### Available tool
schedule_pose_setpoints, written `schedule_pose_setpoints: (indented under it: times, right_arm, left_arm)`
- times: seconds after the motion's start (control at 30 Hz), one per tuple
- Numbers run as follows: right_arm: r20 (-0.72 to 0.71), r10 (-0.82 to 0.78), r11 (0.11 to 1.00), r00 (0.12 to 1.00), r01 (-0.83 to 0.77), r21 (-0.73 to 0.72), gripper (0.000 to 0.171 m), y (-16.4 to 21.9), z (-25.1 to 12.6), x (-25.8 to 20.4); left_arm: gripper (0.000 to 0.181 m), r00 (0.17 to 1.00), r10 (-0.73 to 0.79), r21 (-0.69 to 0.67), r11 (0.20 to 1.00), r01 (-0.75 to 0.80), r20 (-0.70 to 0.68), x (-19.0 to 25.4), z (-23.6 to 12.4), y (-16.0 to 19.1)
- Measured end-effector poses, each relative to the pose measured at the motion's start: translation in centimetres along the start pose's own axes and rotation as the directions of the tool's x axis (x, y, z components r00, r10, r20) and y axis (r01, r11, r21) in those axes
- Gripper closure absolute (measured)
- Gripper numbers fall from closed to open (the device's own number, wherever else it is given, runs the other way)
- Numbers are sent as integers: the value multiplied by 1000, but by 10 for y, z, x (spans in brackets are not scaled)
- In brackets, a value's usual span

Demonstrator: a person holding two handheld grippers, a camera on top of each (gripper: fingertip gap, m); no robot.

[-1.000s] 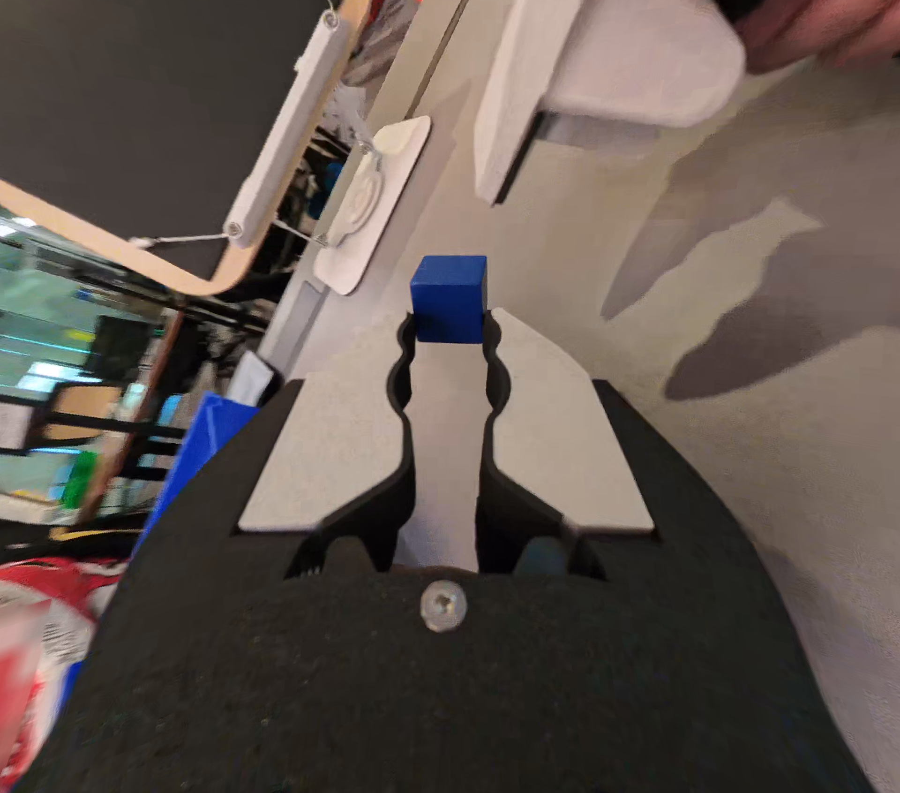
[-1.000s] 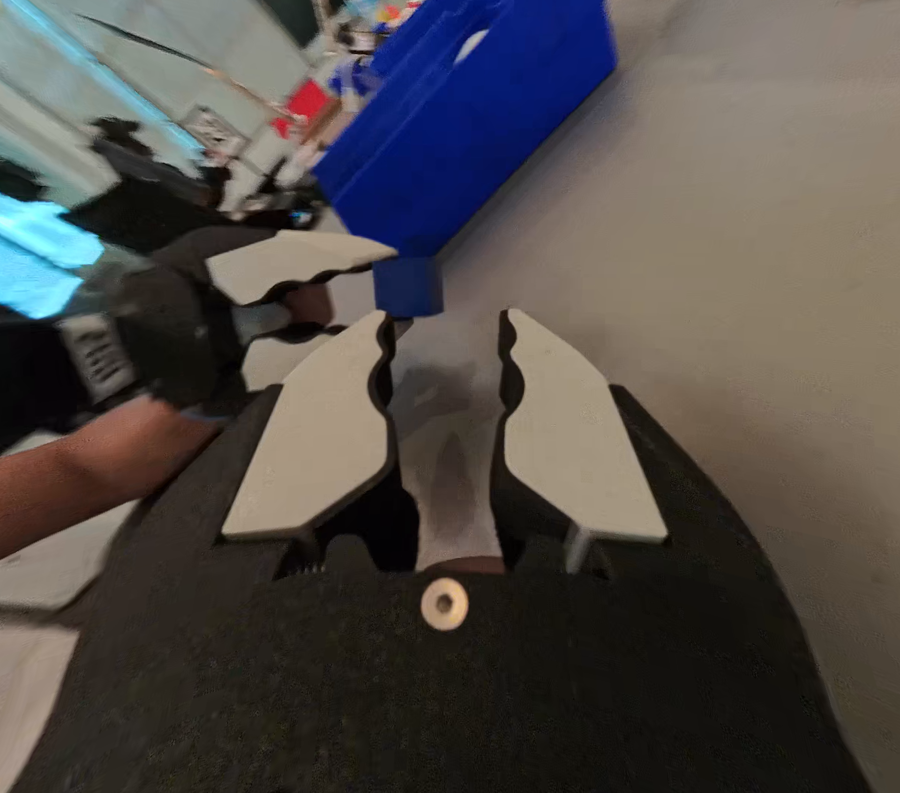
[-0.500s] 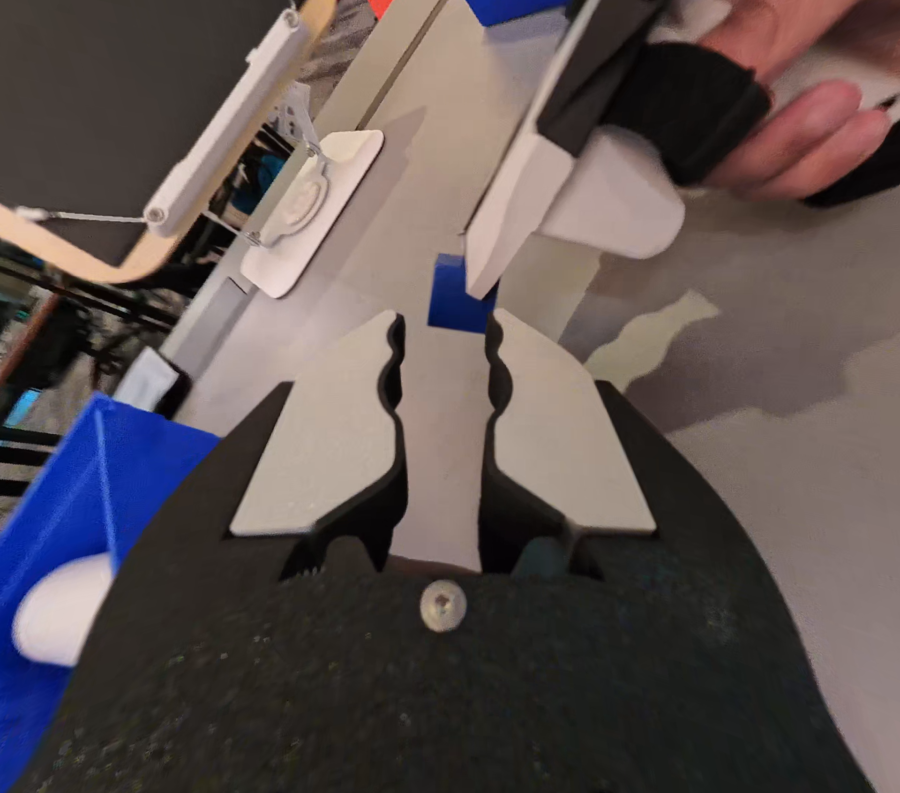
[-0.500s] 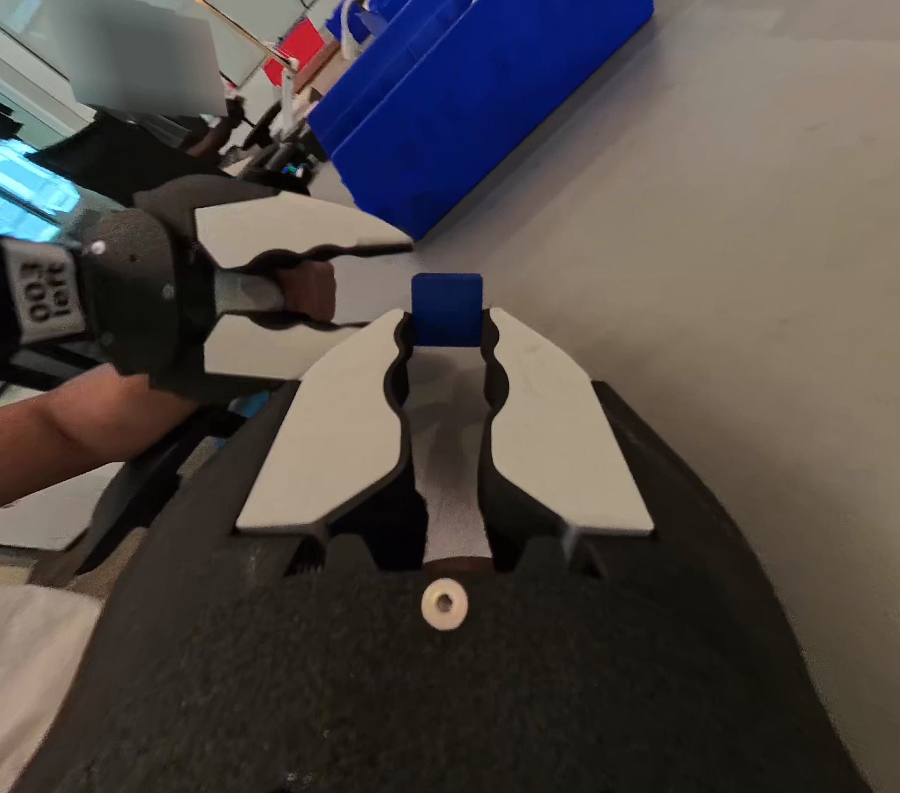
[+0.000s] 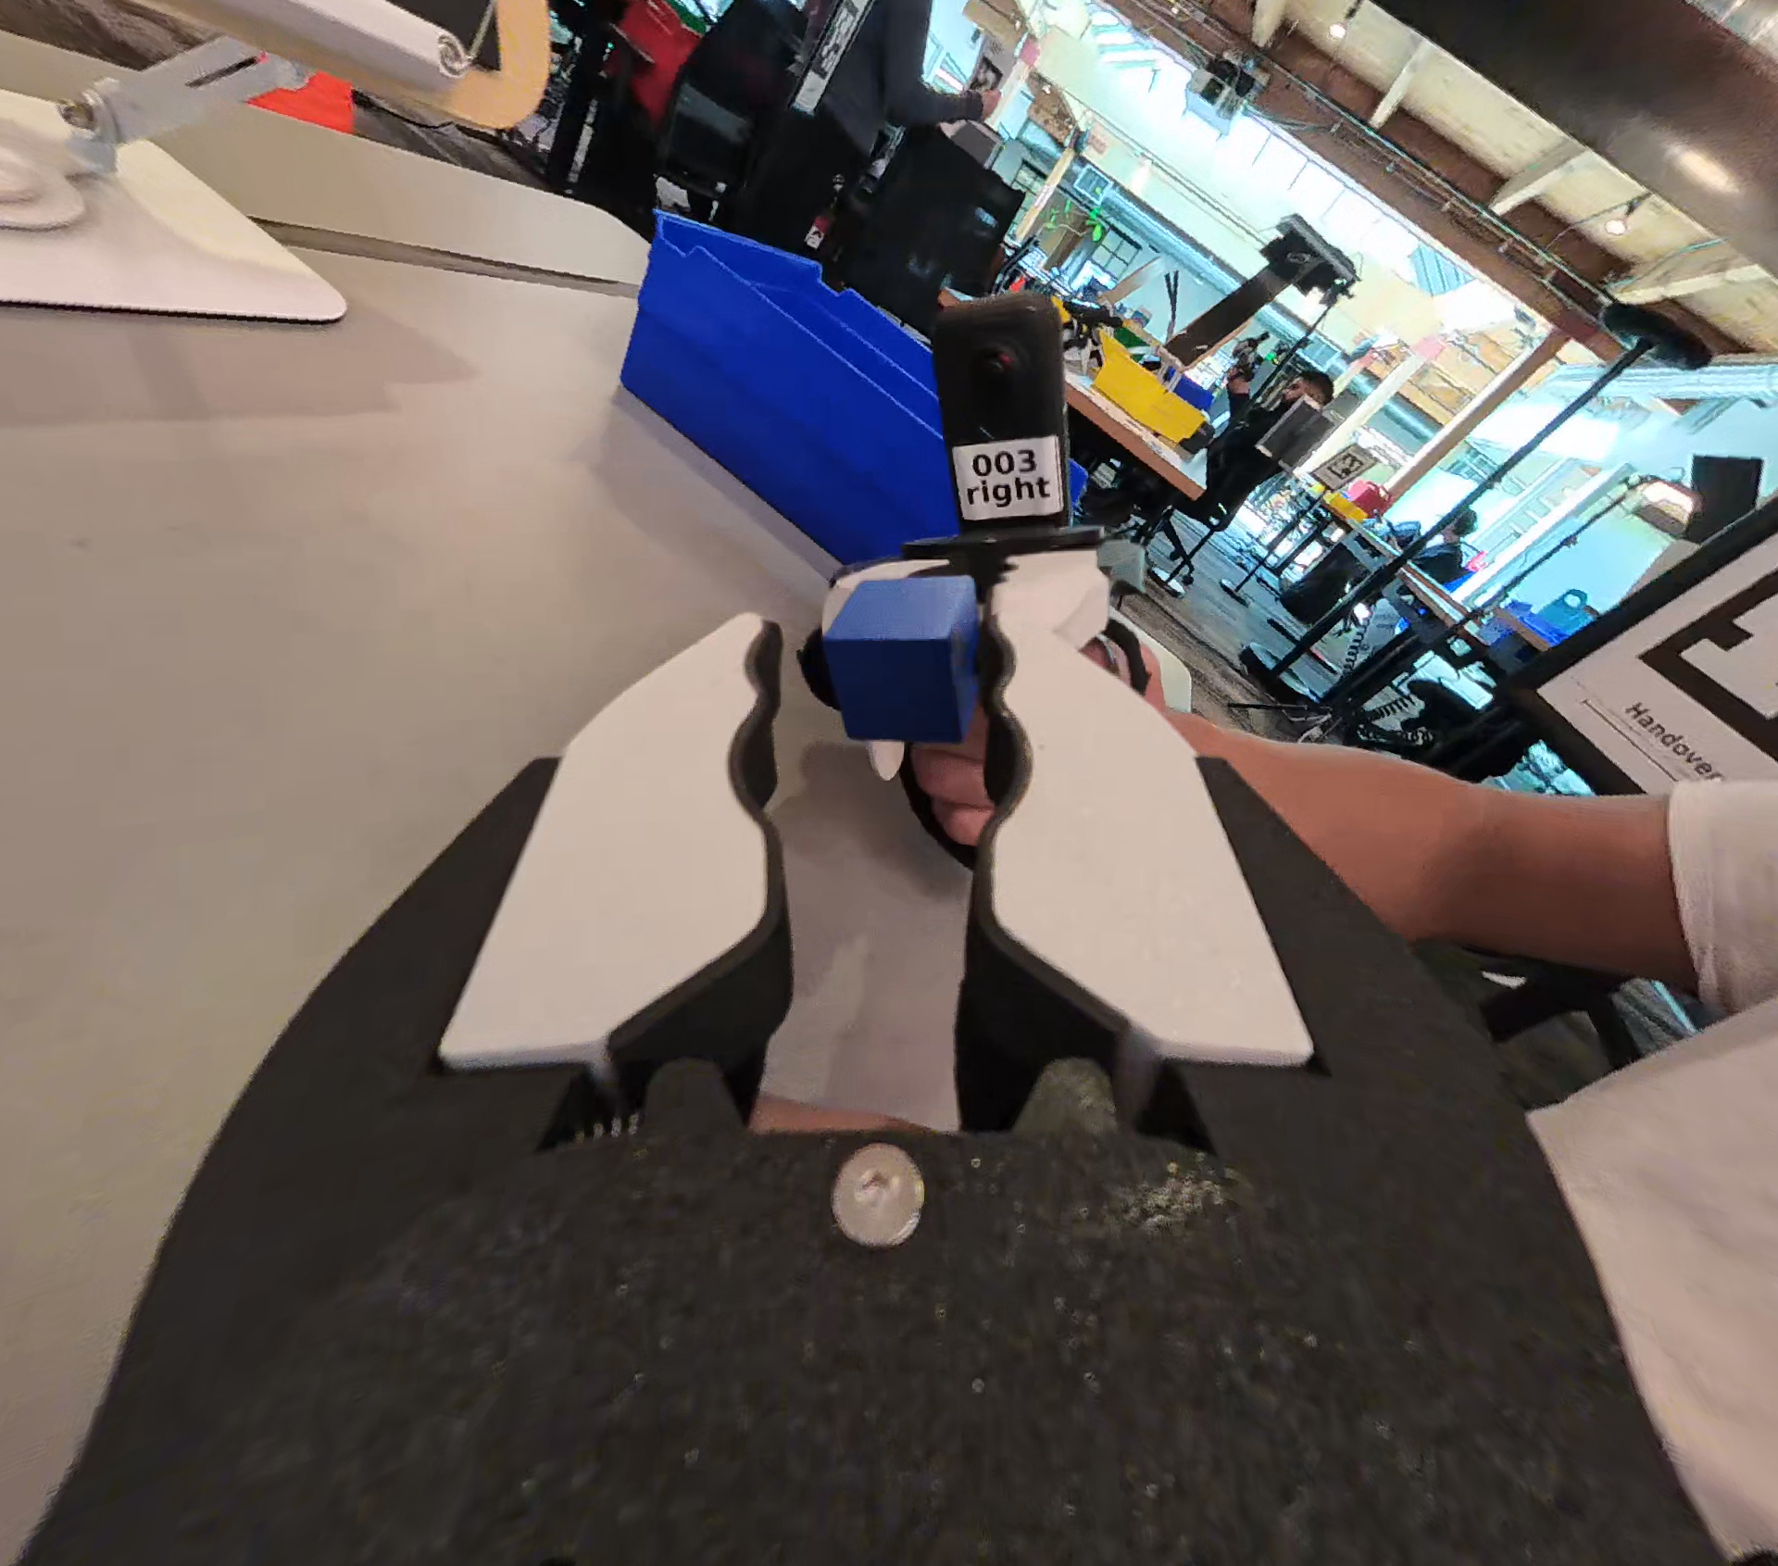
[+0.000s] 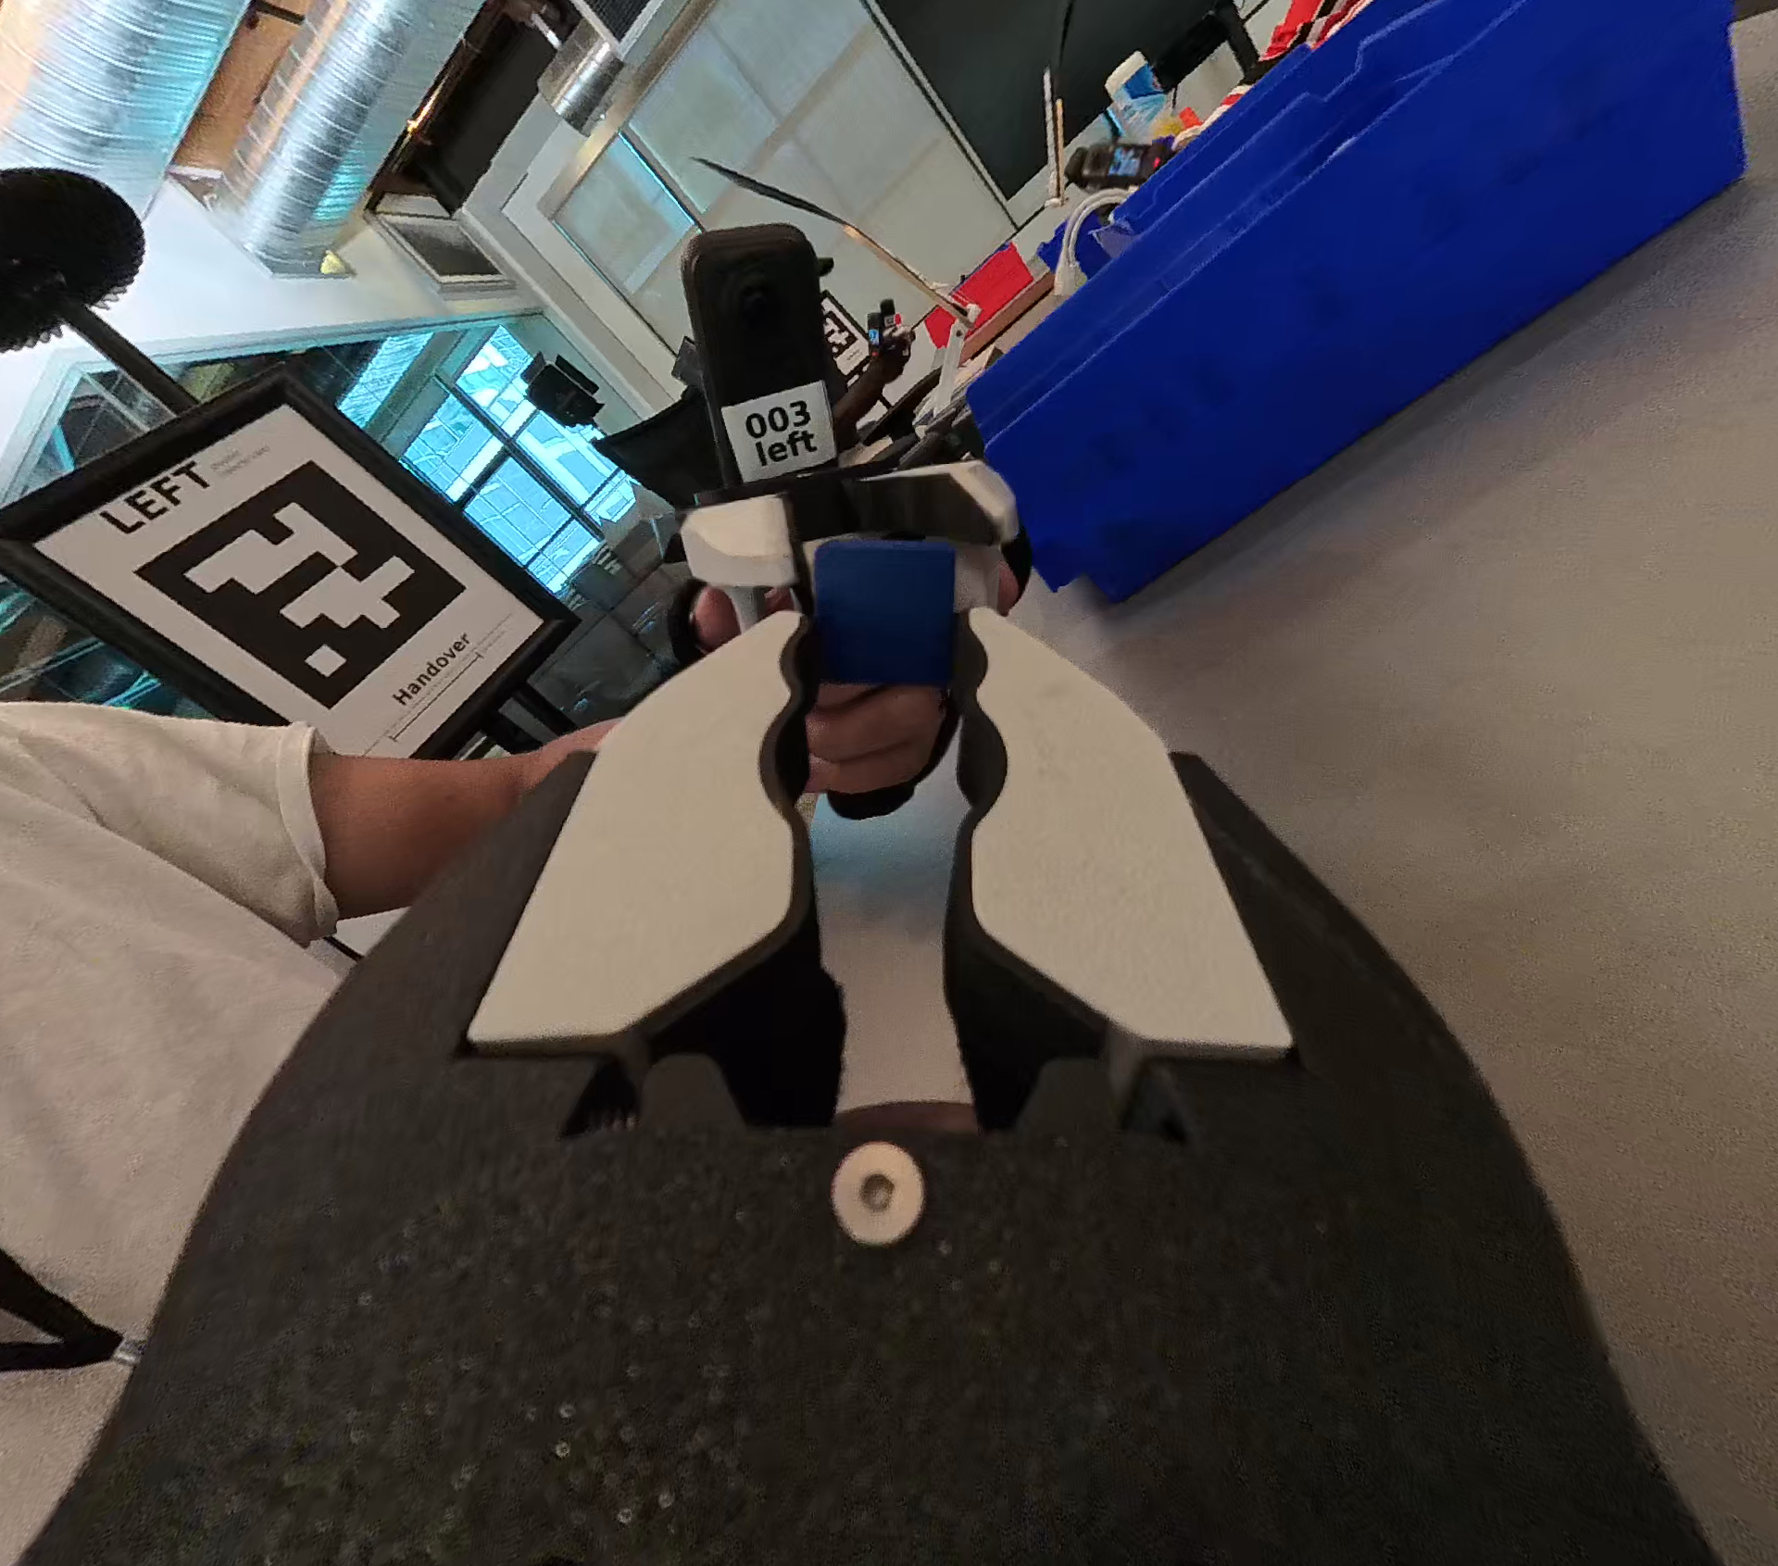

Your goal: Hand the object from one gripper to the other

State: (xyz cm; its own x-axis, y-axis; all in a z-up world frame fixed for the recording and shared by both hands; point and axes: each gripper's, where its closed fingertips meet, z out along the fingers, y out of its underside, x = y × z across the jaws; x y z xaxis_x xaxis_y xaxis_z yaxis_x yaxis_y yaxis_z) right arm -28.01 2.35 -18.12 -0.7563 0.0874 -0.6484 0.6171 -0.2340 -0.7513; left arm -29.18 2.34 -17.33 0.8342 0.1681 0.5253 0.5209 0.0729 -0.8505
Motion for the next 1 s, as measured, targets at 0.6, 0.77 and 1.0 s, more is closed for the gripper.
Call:
schedule_pose_setpoints:
  times: [0.6,0.77,1.0]
  right_arm:
    - [-366,-363,932,857,341,-125,121,7,-5,44]
    - [-514,-684,685,517,698,-210,111,-13,-2,31]
    - [-609,-774,464,173,809,-360,133,-21,3,19]
  left_arm:
    - [154,949,-314,148,940,309,17,-37,-22,-12]
    - [153,889,-457,184,872,454,-30,-33,-15,-7]
    - [153,820,-551,225,789,572,-153,-5,5,-4]
